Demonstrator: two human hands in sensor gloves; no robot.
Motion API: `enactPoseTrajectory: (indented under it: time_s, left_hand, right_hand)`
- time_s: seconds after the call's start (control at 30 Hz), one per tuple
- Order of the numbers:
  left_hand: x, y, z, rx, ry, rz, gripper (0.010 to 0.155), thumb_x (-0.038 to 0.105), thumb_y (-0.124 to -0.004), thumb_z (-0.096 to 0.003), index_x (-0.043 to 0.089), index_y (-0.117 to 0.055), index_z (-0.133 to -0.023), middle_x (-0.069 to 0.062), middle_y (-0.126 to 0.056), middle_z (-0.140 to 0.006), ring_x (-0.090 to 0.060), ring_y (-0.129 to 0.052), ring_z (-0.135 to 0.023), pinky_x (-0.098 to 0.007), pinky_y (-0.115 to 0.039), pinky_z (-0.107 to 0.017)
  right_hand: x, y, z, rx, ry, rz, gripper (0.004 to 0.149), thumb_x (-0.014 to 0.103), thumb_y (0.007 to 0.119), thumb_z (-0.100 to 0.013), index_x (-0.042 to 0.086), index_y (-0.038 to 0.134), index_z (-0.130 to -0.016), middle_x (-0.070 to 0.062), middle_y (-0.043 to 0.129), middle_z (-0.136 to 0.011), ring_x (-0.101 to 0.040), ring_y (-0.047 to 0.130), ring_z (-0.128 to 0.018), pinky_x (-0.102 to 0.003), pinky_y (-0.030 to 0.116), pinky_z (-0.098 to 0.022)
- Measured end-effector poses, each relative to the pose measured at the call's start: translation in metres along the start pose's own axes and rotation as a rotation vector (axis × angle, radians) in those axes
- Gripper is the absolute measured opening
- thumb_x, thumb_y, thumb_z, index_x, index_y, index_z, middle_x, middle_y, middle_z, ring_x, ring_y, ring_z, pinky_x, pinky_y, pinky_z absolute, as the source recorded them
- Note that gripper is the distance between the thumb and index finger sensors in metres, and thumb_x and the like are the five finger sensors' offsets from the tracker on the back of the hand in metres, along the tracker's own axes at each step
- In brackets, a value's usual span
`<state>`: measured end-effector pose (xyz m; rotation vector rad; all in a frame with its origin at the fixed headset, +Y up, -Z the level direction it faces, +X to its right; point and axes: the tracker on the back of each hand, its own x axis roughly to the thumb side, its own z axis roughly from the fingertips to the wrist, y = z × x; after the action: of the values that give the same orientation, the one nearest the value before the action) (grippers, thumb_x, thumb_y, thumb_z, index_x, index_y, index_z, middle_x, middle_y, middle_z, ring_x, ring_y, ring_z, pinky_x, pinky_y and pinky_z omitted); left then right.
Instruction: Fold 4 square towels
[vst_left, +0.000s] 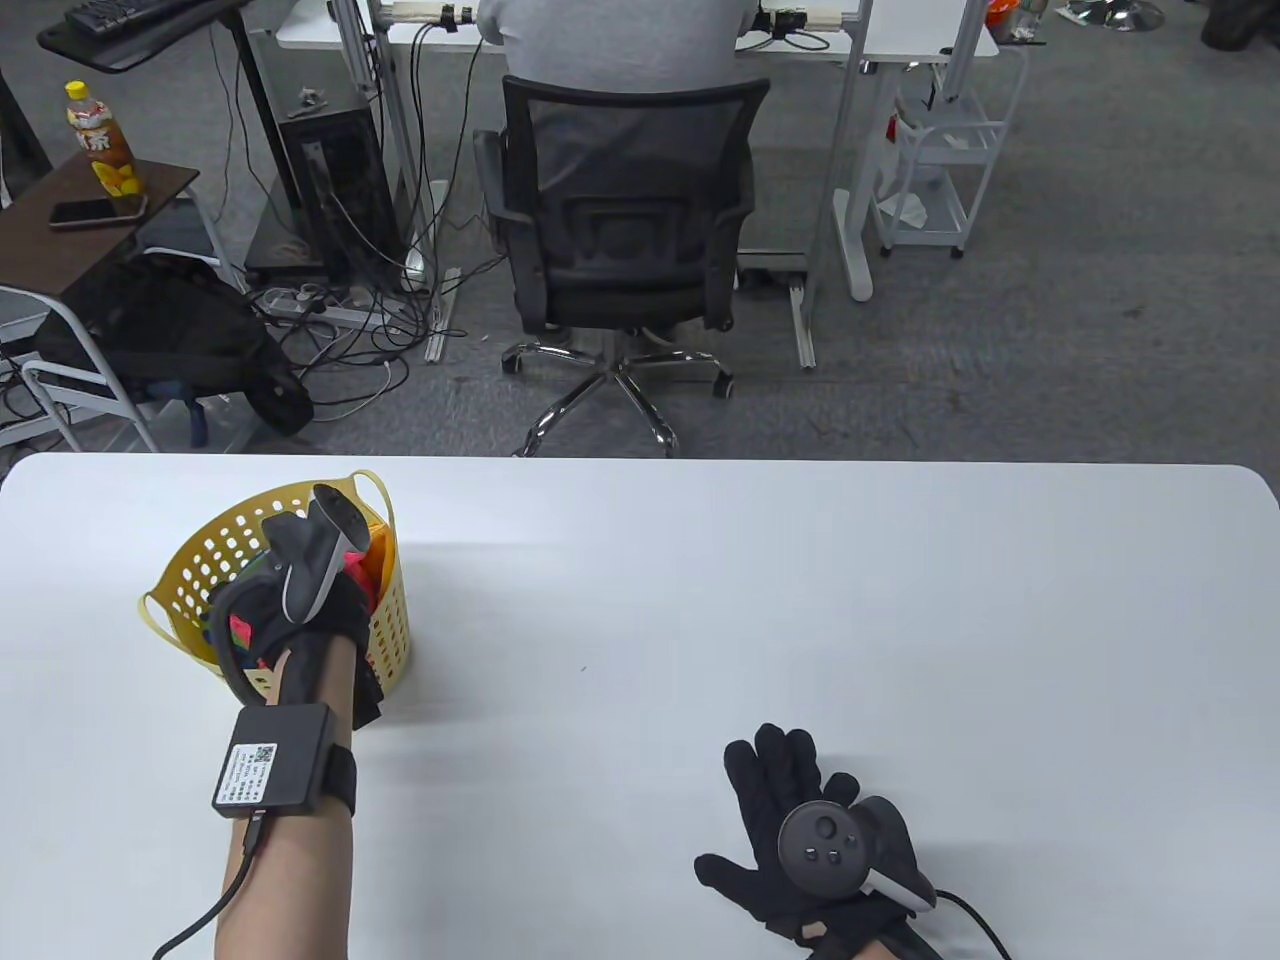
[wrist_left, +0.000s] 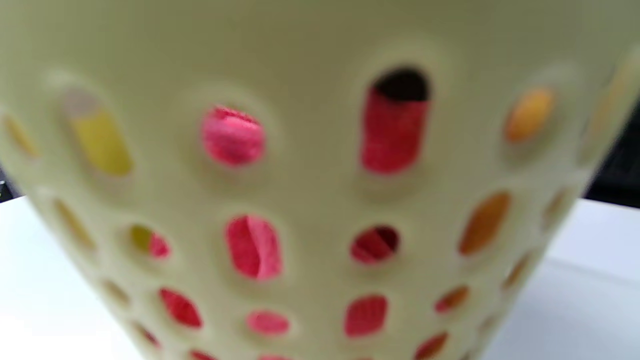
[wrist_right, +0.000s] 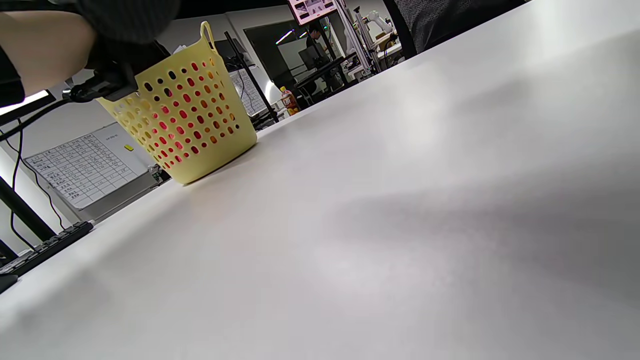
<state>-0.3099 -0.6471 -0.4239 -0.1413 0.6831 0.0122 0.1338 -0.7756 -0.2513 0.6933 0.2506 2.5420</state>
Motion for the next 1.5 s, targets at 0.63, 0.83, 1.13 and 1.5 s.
enactPoseTrajectory:
  time_s: [0.63, 0.83, 1.13, 1.5]
  left_hand:
    - [-0.058, 0.168, 0.158, 0.354, -0.561, 0.59, 0.039, 0.043, -0.081, -0.0522, 0.036, -0.09, -0.089, 0.007, -0.09, -0.098, -0.023, -0.078, -0.105, -0.056, -0.05, -0.086]
    - [0.003, 0.133, 0.198, 0.21, -0.798, 0.53, 0.039, 0.043, -0.08, -0.0521, 0.036, -0.089, -0.09, 0.006, -0.09, -0.098, -0.025, -0.079, -0.105, -0.056, -0.051, -0.086]
    - [0.06, -0.005, 0.197, -0.137, -0.919, 0.411, 0.04, 0.042, -0.079, -0.0521, 0.033, -0.088, -0.09, 0.001, -0.094, -0.094, -0.03, -0.086, -0.099, -0.056, -0.055, -0.084]
    - [0.022, -0.094, 0.124, -0.088, -0.607, 0.192, 0.071, 0.051, -0.077, -0.0525, 0.031, -0.05, -0.116, -0.009, -0.053, -0.122, -0.042, -0.05, -0.115, -0.061, -0.042, -0.085]
  right_hand:
    - [-0.005, -0.003, 0.0, -0.028, 0.042, -0.025, 0.096, 0.06, 0.066, -0.053, 0.012, 0.002, -0.107, -0.036, -0.005, -0.107, -0.06, -0.002, -0.091, -0.083, 0.014, -0.048]
    - [-0.012, -0.011, 0.002, -0.077, 0.085, -0.03, 0.096, 0.06, 0.066, -0.054, 0.012, 0.002, -0.107, -0.037, -0.005, -0.107, -0.06, -0.001, -0.091, -0.083, 0.014, -0.048]
    - [-0.023, -0.028, 0.01, -0.282, 0.168, -0.084, 0.089, 0.054, 0.064, -0.055, 0.009, 0.008, -0.108, -0.037, 0.001, -0.108, -0.061, 0.004, -0.092, -0.083, 0.015, -0.047]
    - [-0.031, -0.019, 0.004, -0.217, 0.22, -0.084, 0.089, 0.054, 0.065, -0.055, 0.008, 0.009, -0.108, -0.038, 0.001, -0.107, -0.062, 0.004, -0.092, -0.083, 0.015, -0.047]
